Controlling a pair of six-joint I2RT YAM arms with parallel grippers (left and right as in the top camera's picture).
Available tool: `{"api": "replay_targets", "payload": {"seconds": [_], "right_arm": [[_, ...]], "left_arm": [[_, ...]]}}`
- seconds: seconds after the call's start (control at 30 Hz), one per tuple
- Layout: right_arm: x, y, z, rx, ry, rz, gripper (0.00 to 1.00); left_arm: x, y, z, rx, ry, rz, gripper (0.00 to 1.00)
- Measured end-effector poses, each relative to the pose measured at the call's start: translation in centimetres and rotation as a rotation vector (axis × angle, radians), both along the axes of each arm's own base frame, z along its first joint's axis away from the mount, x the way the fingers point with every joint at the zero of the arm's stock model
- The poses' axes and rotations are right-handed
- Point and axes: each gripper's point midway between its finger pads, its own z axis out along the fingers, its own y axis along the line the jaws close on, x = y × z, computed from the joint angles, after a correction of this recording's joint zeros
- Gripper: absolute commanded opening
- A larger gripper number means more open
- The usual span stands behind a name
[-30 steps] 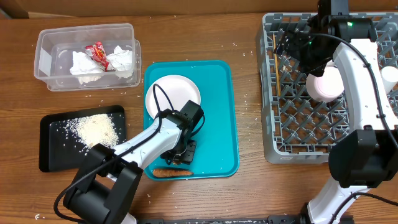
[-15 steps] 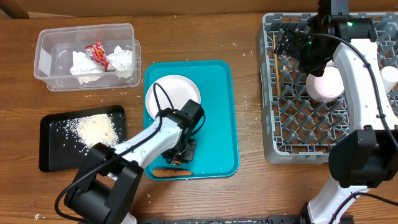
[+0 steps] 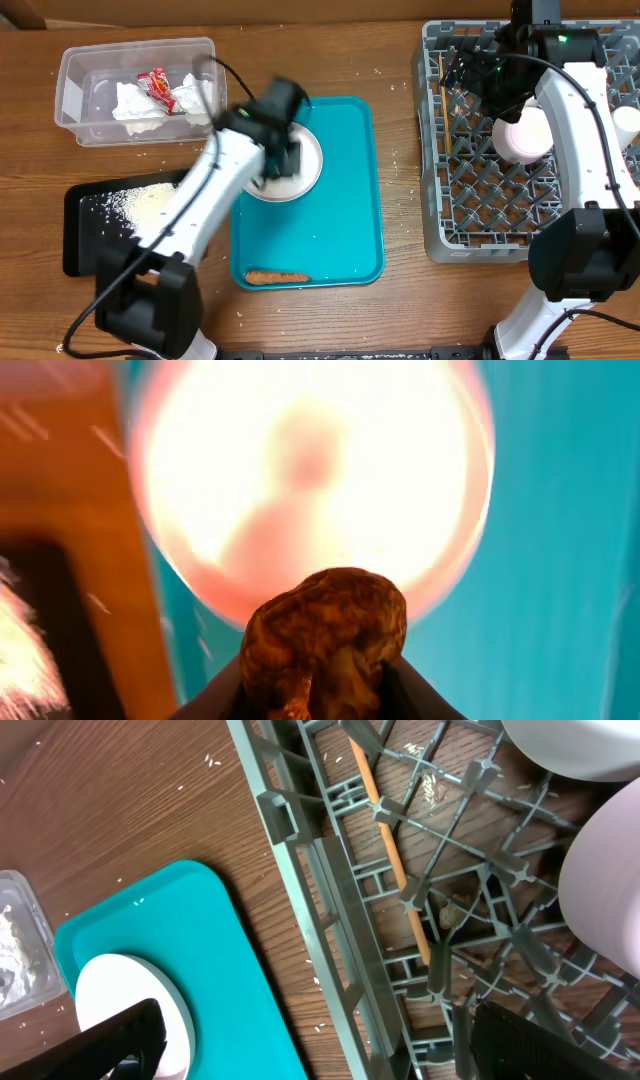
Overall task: Sort waste into correct bins and load items into the dishwasher
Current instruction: 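Lift the food piece and carry it left over the black tray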
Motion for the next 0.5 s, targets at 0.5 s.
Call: {"api": "replay_targets", "payload": {"seconds": [0.5], "right_arm": [[0.0, 0.0, 0.0, 0.0, 0.0, 0.0, 1.0]], "left_arm": [[11.9, 13.2, 8.5, -0.058, -0.456, 0.36, 0.29]]}}
